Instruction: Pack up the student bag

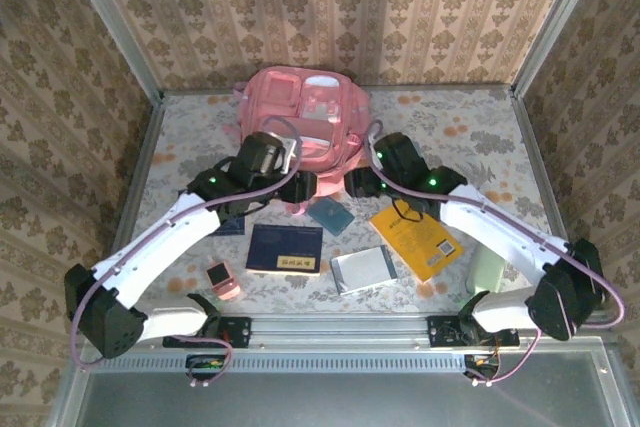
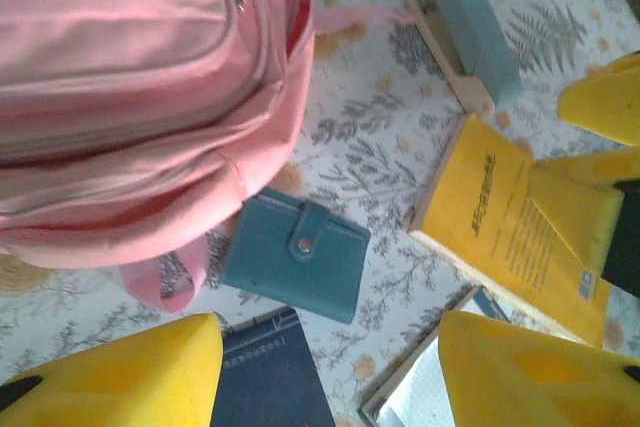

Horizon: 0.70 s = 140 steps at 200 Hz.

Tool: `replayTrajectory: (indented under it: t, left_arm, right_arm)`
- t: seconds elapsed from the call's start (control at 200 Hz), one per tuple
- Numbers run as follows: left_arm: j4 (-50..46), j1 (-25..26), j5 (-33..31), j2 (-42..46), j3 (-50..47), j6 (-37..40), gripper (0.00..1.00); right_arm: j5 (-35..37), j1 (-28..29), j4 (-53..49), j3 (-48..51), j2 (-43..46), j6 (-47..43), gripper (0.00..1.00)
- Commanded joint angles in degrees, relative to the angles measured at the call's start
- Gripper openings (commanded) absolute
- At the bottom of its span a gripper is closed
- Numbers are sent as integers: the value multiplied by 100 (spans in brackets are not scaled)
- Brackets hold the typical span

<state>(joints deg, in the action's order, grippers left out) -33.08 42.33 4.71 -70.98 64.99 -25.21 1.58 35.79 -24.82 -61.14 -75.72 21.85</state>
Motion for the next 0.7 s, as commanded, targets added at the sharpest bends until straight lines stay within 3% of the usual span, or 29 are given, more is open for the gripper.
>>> replayTrajectory:
  t: [0.0,0.205,0.385,0.445,0.555,0.695]
  left_arm:
    - [-227,85,5,114,-72,-33,60]
    - [-508,-119,-207,645,-782,-410,61]
    - [-481,-290,21,687,-1335,-772,61]
    - [-334,-232,157,623,-1488,-772,61]
    - [-183,36,153,267,-1527,-682,61]
    - [55,477,184,-601,-1037,-458,60]
  right_arm:
    - [-233,-6,-515,417,282,39,71]
    - [-300,-2,-429,772,330,140,71]
    - [-34,-41,-493,684,-40,138,72]
    - [-100,-358,-422,751,-80,398,73]
    - [-963,-1439,239,1391,114,1118,73]
    - [-59,-1931,169,1737,284,1427,73]
